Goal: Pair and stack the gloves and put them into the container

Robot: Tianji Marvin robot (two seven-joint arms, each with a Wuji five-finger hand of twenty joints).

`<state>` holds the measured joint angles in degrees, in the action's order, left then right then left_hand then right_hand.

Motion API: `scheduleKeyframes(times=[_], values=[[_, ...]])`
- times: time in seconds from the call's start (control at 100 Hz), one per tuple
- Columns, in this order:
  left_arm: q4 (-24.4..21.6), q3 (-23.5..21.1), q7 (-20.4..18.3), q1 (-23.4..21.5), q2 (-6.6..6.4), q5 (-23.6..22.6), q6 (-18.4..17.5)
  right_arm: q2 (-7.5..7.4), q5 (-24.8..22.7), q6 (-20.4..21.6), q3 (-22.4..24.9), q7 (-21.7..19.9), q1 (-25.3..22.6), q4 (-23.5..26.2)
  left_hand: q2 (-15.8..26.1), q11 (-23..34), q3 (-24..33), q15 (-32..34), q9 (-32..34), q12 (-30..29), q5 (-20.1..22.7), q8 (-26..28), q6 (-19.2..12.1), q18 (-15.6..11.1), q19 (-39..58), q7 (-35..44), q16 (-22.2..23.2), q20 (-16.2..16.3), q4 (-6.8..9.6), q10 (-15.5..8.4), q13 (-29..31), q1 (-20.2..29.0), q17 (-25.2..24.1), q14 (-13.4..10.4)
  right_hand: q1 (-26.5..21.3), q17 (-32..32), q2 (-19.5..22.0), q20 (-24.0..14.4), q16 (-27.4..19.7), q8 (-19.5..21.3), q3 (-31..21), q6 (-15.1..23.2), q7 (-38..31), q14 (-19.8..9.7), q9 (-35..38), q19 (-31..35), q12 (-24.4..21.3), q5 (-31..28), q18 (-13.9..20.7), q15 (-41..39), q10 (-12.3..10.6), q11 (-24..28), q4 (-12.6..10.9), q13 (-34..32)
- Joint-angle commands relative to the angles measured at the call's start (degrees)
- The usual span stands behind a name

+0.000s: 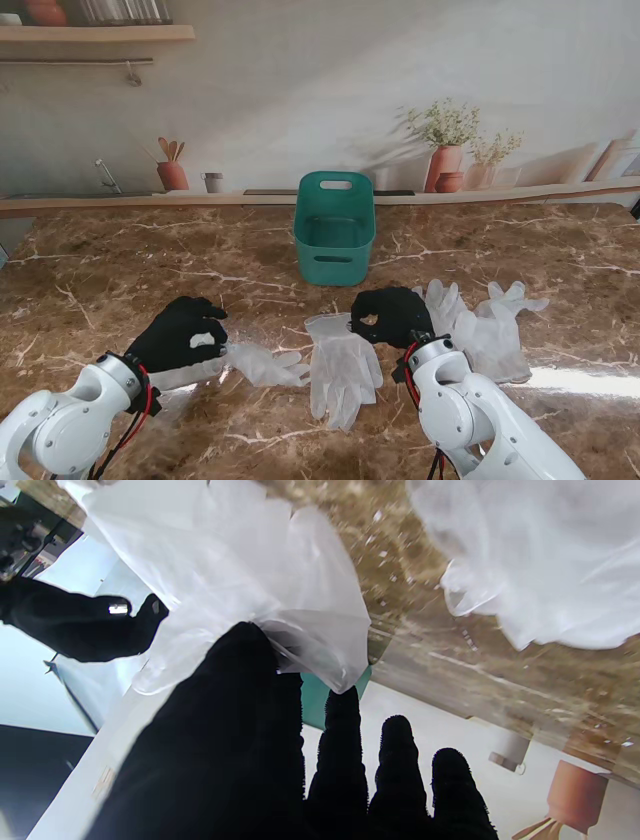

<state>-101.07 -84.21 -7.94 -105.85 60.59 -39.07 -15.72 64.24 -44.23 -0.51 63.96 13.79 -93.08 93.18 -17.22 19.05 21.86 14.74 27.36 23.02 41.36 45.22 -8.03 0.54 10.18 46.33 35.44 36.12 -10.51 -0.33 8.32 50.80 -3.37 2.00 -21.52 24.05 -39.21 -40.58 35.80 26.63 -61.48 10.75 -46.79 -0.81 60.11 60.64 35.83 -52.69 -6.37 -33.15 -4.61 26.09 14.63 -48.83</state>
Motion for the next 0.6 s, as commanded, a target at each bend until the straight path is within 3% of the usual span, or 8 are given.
scheduleKeyframes(times=[0.0, 0.14, 0.21, 0.27, 0.32, 0.4, 0.59], values=[[-2.1, 0.4, -0.5, 1.4, 0.31, 0.2, 0.8, 0.12, -0.4, 0.5, 0.4, -0.6, -0.8, 1.0, 3.2, 0.4, -2.1, 0.5, 2.7, 0.8, 0.4, 2.1, 0.1, 0.3, 1.4, 0.6, 0.7, 2.6, 2.42, 0.0, 2.2, 2.7, -1.0, 0.8, 2.7, -0.9, 0.9, 0.7, -1.0, -0.9, -0.7, -0.6, 0.9, -0.6, -0.8, -1.0, -1.0, 2.3, 0.8, 0.0, 0.0, -0.7, -2.6, 1.2], [-3.8, 0.6, -0.9, 2.5, 0.44, 1.4, 2.0, 0.02, -0.6, 1.1, 1.7, -0.9, -1.5, 2.5, 3.2, 1.4, -2.7, 1.3, 11.8, 1.2, 0.7, 2.7, 0.8, 1.2, 2.7, 0.5, 0.8, 5.7, 2.58, 2.0, 7.2, 3.0, -1.4, 3.5, 3.3, -1.3, 1.7, 0.7, -1.3, 0.6, -0.3, -1.7, 5.5, -0.5, -1.7, -1.7, -1.3, 2.4, 0.8, 0.6, 0.2, -1.3, -3.5, 1.7], [-4.9, 0.7, -1.0, 3.0, 0.55, 2.5, 2.6, -0.03, -1.0, 1.5, 2.3, -1.0, -1.9, 3.3, 2.6, 1.8, -1.9, 2.3, 16.8, 1.8, 1.3, 2.4, 1.3, 1.8, 4.1, 0.5, 1.3, 9.1, 2.65, 3.4, 10.5, 2.7, -2.0, 4.5, 3.8, -1.4, 2.2, 0.7, -1.5, 0.6, 0.0, -2.1, 7.3, -0.4, -2.3, -2.1, -1.5, 2.6, 0.9, 1.1, 0.3, -1.7, -4.2, 2.0], [-6.0, 0.8, -1.5, 3.4, 0.52, 3.0, 3.0, -0.02, -1.0, 1.9, 2.8, -0.9, -2.3, 4.2, 2.5, 2.5, -1.2, 3.6, 20.7, 2.6, 1.4, 2.4, 1.3, 2.3, 5.0, 0.6, 2.1, 11.9, 2.49, 3.2, 13.9, 2.2, -2.4, 5.3, 4.6, -1.5, 2.9, 0.7, -1.6, 2.7, 0.5, -2.8, 11.1, -0.4, -2.9, -2.4, -1.8, 2.4, 0.8, 1.4, 0.4, -2.2, -5.5, 2.1], [-6.8, 0.9, -2.2, 3.9, 0.45, 3.3, 3.2, -0.03, -0.9, 2.2, 3.0, -1.1, -2.6, 5.0, 2.2, 3.2, -0.6, 5.5, 22.9, 3.4, 1.5, 2.4, 1.3, 2.7, 5.9, 0.6, 3.4, 14.5, 2.45, 3.0, 17.0, 1.7, -2.7, 6.1, 5.7, -1.8, 4.1, 0.6, -1.8, 5.2, 1.3, -3.7, 15.3, -0.3, -3.9, -2.8, -2.3, 2.6, 0.8, 1.9, 0.5, -2.9, -8.5, 2.5], [-8.2, 1.4, -3.8, 4.9, 0.24, 3.9, 3.6, -0.26, -1.1, 2.5, 3.5, -2.4, -3.0, 6.5, 2.1, 3.9, -0.1, 8.0, 25.1, 4.7, 1.4, 2.2, 1.6, 3.6, 7.7, 0.8, 5.7, 18.1, 2.32, 3.2, 20.2, 1.4, -2.4, 6.9, 6.9, -2.7, 4.3, 0.9, -2.4, 5.4, 4.3, -5.0, 20.7, -0.3, -7.3, -4.0, -3.4, 7.1, 1.0, 3.4, 0.7, -5.0, -9.2, 3.7], [-10.3, 3.1, -6.7, 7.3, -0.24, 5.1, 3.7, -0.34, -0.5, 1.9, 3.4, -3.9, -3.7, 9.0, 2.1, 4.9, 0.2, 11.1, 29.0, 6.1, 1.0, 1.9, 1.8, 5.3, 14.1, 1.4, 9.1, 20.5, 2.13, 3.3, 25.0, 1.3, -1.3, 8.0, 6.6, -4.6, 4.0, 0.4, -3.1, 3.2, 13.5, -9.8, 30.5, -0.5, -16.5, -6.2, -5.9, 18.8, 1.7, 6.1, 1.4, -8.4, -8.9, 7.9]])
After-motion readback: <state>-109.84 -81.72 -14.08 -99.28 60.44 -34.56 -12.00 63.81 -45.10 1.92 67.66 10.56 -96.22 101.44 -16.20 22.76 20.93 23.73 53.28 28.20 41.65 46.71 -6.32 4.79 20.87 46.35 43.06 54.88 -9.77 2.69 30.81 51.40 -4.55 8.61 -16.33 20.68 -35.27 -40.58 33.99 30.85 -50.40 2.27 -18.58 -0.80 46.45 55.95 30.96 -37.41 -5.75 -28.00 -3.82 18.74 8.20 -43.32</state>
